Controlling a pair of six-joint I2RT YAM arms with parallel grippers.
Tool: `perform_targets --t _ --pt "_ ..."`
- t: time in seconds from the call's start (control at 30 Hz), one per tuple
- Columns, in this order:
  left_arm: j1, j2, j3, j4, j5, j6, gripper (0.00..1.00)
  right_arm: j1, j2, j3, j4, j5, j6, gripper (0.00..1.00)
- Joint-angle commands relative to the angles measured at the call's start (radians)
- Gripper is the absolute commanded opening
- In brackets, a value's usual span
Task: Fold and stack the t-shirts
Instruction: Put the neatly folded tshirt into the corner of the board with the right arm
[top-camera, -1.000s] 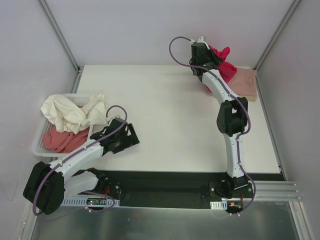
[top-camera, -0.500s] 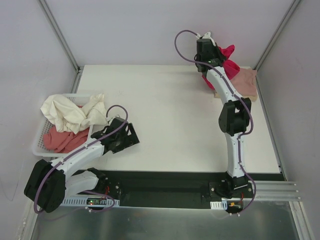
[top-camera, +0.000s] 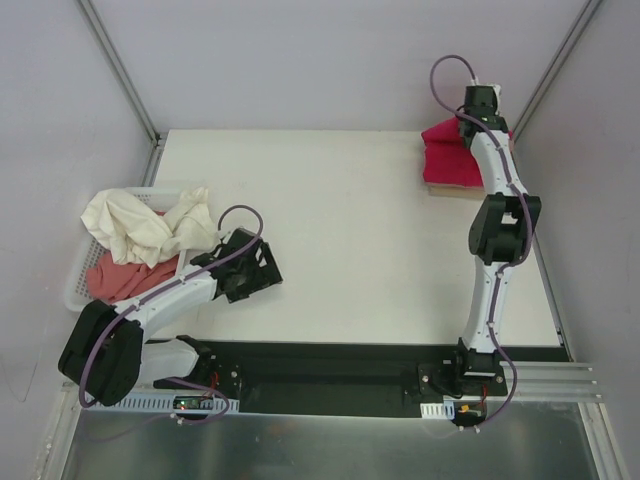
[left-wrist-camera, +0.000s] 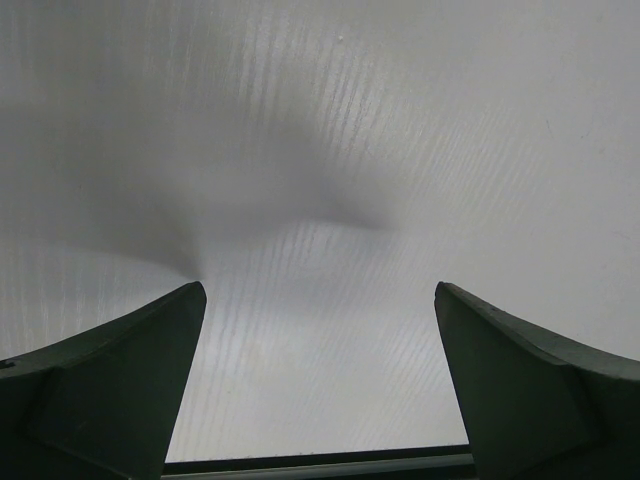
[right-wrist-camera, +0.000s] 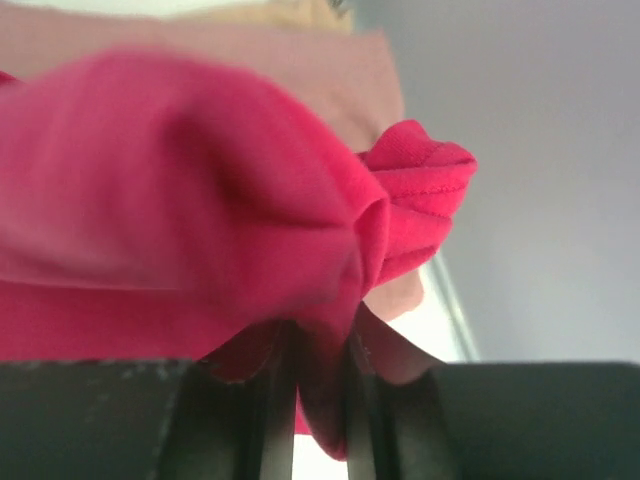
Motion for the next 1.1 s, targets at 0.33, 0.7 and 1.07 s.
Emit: perform_targets --t 0.33,0.7,1.07 --pt "0.008 0.063 0.063 -0.013 0.057 0.002 0.99 -0.153 0.055 0.087 -0.026 -0.426 0.134 0.81" --pt "0.008 0.026 0.067 -0.013 0.047 0.014 0.99 -0.169 -0.089 0.050 -0.002 -0.271 0.077 0.97" --pt "0.008 -0.020 0.056 -0.012 0.018 0.042 0.99 -0.219 -0.319 -0.257 -0.020 -0.743 0.290 0.97"
